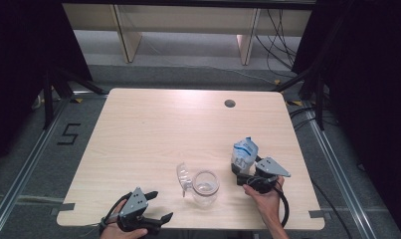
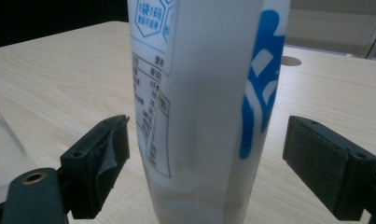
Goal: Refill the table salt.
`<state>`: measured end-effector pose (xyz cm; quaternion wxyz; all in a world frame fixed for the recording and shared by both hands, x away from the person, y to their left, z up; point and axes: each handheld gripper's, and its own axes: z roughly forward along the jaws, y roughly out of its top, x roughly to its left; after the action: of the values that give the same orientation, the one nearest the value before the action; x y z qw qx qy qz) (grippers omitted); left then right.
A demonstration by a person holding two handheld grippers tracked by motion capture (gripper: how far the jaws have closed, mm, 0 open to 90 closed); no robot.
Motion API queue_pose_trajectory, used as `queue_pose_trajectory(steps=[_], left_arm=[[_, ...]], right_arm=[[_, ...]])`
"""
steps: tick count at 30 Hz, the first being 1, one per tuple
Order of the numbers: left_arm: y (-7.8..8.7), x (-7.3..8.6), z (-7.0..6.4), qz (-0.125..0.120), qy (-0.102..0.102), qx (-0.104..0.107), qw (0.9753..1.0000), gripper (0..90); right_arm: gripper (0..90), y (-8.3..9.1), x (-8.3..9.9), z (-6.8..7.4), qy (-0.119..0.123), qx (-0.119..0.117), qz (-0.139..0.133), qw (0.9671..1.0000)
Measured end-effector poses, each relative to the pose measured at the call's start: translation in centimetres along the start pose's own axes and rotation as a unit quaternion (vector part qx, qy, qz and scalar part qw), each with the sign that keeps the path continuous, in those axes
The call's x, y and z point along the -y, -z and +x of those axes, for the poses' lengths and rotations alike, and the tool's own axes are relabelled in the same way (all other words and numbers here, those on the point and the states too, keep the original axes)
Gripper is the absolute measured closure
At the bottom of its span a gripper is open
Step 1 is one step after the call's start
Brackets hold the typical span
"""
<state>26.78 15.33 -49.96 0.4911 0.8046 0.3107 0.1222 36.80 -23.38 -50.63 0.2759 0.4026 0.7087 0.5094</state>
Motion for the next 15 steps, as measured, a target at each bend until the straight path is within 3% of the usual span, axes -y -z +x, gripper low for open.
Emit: queue_pose_trajectory(steps=[2,3,7,15], left_arm=[[0.0,0.0,0.0,0.001,-0.001,0.0,1.0,15.0],[0.0,0.0,0.0,0.001,-0.001,0.0,1.0,15.1],[0.0,0.0,0.0,0.003,-0.002,0.002,1.0,15.1],[0.0,0.0,-0.1,0.0,0.0,0.001,1.0,15.1]], right_arm=[[15.5,-0.1,0.0,0.2,-0.009,0.004,0.004,0.9999],[15.4,-0.2,0.0,0.1,0.008,0.006,0.001,0.9999],[15.5,-0.5,0.1,0.4,-0.002,0.002,0.007,1.0],[15.9,-1.1,0.2,0.3,0.006,-0.001,0.003,1.0]])
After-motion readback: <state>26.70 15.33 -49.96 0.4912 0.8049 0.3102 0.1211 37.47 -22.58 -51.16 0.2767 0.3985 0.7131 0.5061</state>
